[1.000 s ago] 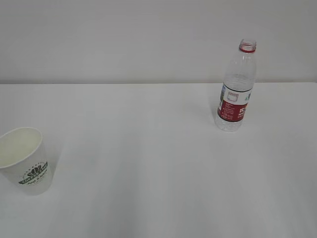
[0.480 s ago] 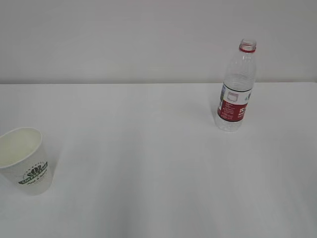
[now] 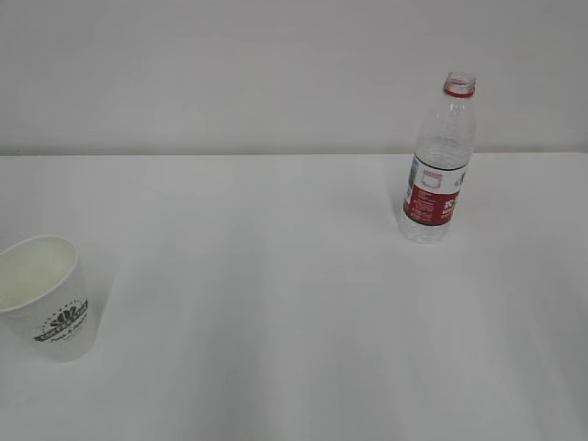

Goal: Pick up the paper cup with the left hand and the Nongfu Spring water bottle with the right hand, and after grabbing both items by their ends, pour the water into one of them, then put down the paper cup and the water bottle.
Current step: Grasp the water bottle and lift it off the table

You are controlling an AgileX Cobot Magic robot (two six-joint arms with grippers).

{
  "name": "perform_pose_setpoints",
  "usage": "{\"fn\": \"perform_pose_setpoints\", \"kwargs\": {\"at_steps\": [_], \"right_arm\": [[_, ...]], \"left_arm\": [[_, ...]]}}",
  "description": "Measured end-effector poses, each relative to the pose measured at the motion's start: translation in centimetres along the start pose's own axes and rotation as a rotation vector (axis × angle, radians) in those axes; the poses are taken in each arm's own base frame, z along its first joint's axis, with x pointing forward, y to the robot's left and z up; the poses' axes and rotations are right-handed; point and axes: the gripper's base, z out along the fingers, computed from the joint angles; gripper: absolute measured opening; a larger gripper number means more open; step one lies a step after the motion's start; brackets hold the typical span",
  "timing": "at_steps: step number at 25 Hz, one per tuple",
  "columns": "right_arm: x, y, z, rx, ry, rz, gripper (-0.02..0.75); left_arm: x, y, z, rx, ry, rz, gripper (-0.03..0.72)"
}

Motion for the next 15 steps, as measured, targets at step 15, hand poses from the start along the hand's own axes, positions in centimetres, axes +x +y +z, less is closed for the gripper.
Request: {"fn": "perform_pose_setpoints", "kwargs": {"at_steps": [15], "right_arm": [[-3.7,0.1,2.4,-0.003,-0.033,0.002,0.556]], "left_arm": [[-0.5,0.0,0.4,0.003,-0.016,-0.003,0.452]]}}
